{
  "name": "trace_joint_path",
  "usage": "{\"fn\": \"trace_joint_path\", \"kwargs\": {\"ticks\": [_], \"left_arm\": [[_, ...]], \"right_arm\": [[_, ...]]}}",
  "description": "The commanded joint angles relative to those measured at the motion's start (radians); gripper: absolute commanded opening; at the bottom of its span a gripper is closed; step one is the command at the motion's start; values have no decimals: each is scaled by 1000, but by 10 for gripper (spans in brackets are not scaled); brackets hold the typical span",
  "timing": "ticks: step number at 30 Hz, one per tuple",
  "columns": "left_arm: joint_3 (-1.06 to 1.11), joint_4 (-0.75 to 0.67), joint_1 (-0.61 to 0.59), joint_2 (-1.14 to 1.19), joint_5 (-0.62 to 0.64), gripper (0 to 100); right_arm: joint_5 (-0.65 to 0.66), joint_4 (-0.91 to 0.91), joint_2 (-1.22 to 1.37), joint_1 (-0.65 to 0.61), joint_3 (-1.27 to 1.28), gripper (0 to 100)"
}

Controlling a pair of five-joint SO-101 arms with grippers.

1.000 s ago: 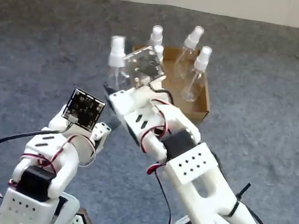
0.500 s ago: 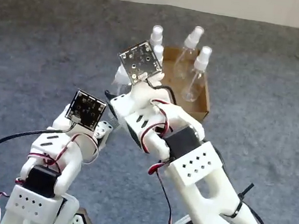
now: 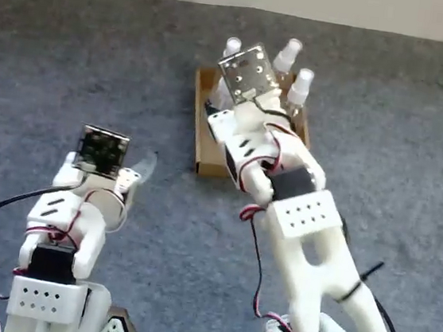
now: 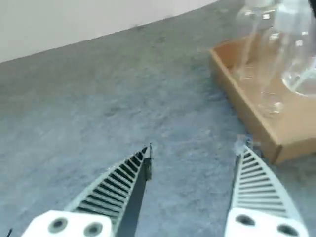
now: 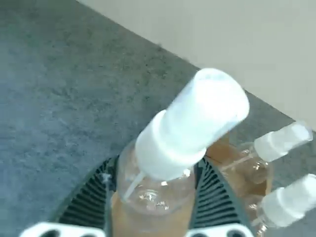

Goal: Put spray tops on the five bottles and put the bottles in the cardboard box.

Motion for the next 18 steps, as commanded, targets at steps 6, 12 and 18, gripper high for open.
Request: {"fn": "trace_joint_path", "kwargs": {"ticks": [6,12,18], "left_arm": [[42,-118,-96,-13,-5,248],[44,-124,-96,-13,-6,248],[44,-124,-96,-13,-6,248]], "right_arm": [[12,-246,183,18,5,5],[12,-246,231,18,10,5],[11,-245,240,13,10,5]]}}
